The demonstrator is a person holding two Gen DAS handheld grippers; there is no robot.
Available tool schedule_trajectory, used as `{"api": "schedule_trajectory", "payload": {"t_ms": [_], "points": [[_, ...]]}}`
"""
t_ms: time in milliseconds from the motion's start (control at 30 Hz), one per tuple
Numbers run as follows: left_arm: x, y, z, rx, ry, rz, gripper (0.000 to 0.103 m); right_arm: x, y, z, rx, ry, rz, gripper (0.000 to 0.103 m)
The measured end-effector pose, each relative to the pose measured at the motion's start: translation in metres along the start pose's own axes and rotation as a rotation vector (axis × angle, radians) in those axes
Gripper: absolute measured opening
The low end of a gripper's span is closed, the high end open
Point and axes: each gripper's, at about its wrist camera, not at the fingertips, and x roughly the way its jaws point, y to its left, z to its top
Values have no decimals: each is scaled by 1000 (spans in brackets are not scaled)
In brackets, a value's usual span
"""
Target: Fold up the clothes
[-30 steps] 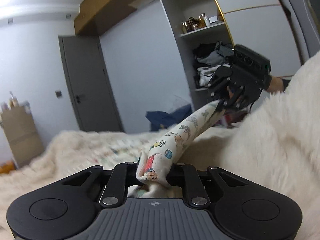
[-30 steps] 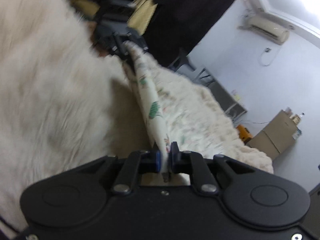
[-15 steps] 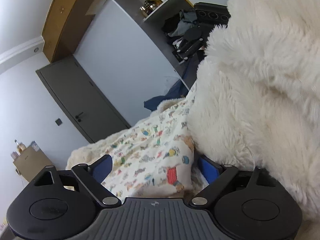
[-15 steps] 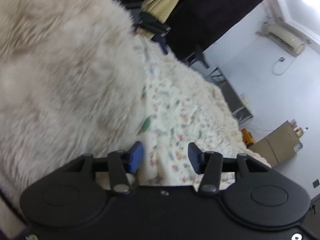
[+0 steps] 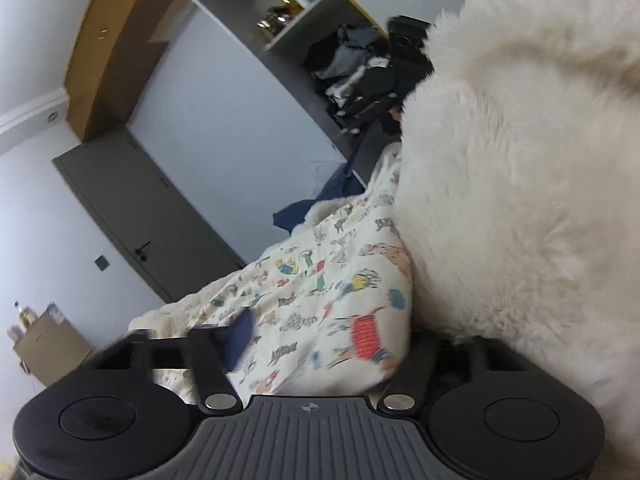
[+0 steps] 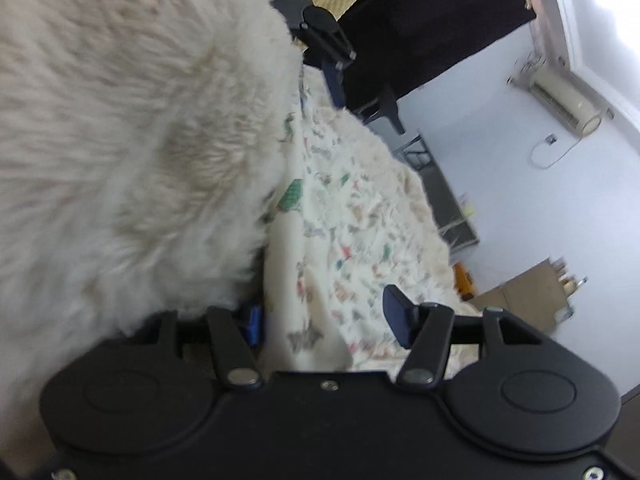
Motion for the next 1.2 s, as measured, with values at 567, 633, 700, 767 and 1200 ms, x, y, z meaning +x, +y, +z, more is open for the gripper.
{"api": "schedule_trajectory", "payload": {"t_ms": [567,633,700,767,1200], "points": [[-74,26,48,-240,-180,-194,6,-95,-41,33,159,-86,272,8],[-67,37,47,-263,-168,-161,6,-92,-47,30,170,-97,263,8],[-60,54,49,-284,-150,-124,6,-84,-71,23,225,-126,219,8],[-43,86,54,-307,-123,-94,6,-78,-97,16,281,-147,182,9],[155,249,-23,-656,252,-55,19,110,-262,-101,865,142,69,32]]}}
